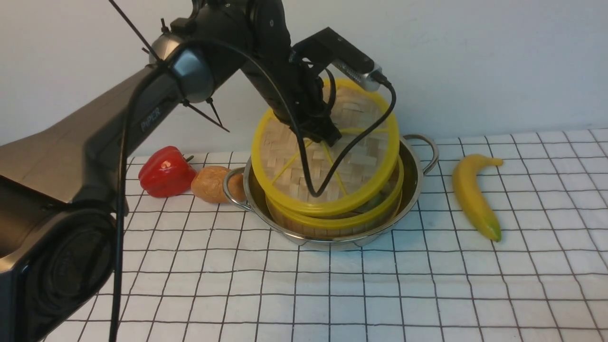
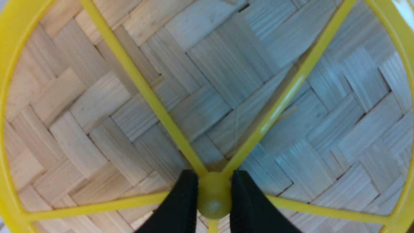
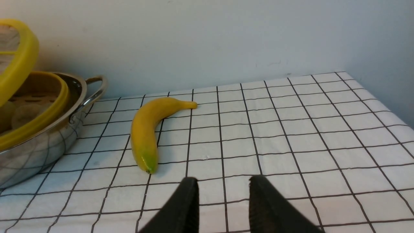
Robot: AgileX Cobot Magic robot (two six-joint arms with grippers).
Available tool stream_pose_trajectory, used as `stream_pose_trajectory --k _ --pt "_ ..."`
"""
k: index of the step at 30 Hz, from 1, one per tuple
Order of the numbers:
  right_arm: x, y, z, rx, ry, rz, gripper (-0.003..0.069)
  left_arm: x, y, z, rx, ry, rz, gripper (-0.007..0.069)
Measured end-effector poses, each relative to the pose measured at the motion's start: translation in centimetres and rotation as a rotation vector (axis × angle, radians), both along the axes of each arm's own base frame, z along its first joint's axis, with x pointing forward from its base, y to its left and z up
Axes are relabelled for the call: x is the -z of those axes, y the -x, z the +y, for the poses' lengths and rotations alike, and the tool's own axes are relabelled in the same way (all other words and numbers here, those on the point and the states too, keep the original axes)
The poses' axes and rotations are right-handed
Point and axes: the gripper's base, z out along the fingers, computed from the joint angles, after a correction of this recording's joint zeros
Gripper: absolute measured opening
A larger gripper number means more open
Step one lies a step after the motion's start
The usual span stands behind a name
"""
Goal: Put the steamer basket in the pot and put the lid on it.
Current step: Use the left arm to place the steamer lid on the steamer
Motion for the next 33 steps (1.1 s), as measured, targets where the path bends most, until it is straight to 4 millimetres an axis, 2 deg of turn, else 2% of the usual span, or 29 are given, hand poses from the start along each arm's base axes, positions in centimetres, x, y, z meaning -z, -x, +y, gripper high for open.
stream_pose_trajectory --k 24,33 --pt "0.0 0.0 0.0 0.000 0.000 0.000 0.0240 0.9 0.0 -0.3 0.011 0.006 0.038 0.0117" --pt "0.0 0.0 0.0 0.000 0.000 0.000 0.0240 3.0 -0.9 -0.6 0.036 -0.008 0.031 0.0117"
